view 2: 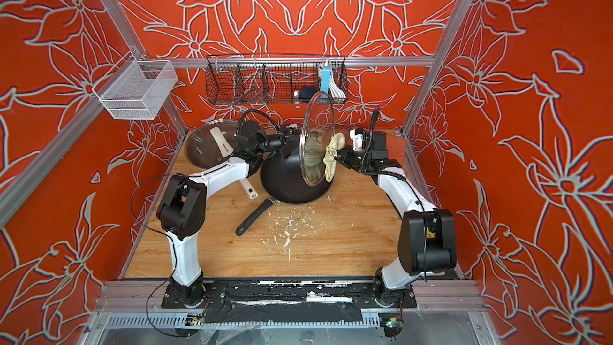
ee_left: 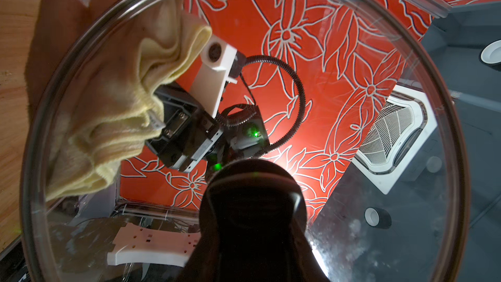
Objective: Wipe the pot lid with a cloth
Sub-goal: Wipe the pot lid.
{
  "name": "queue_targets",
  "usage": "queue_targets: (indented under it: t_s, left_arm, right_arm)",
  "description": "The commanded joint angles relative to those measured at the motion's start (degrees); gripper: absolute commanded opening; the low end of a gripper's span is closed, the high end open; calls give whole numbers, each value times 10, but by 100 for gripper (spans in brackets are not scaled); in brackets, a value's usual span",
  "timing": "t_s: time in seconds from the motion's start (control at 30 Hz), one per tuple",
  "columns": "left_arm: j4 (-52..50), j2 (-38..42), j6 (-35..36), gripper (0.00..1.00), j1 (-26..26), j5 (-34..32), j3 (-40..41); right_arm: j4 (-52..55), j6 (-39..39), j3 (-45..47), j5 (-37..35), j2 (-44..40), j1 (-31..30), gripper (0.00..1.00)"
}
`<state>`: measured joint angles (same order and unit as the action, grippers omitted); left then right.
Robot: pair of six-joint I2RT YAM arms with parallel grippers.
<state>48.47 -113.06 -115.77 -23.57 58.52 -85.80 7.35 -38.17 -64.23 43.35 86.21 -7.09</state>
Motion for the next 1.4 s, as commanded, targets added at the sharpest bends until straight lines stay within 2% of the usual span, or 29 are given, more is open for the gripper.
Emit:
queue_targets:
  t_s: [0.0, 0.2, 0.43, 0.57, 0.73, 0.93, 1.13, 1.37]
  left_arm:
    - [102, 14, -2, 0, 0, -25, -55]
    - [99, 5, -4, 0, 1, -49, -61]
    - [90, 0, 0, 0, 1, -58, -56]
    - [85, 1, 6, 0, 1, -55, -48]
    - [63, 6, 22, 0, -1, -46, -50]
    - [52, 23, 39, 0, -3, -28, -41]
    - [58, 28, 41, 0, -3, -20, -45]
    - [60, 34, 44, 0, -3, -20, -61]
  right_arm:
    - [-11, -11, 18, 28, -45, -15, 0]
    - [-12, -45, -1, 36, -94, -57, 0]
    - [-10, -62, -94, 46, -113, -102, 0]
    - [-24, -74, -167, 45, -92, -109, 0]
    - [23, -38, -263, -2, -38, -104, 0]
    - [21, -38, -324, -42, 36, -54, 0]
    - [24, -21, -308, -49, 80, -16, 0]
    - [5, -17, -203, -40, 71, -10, 0]
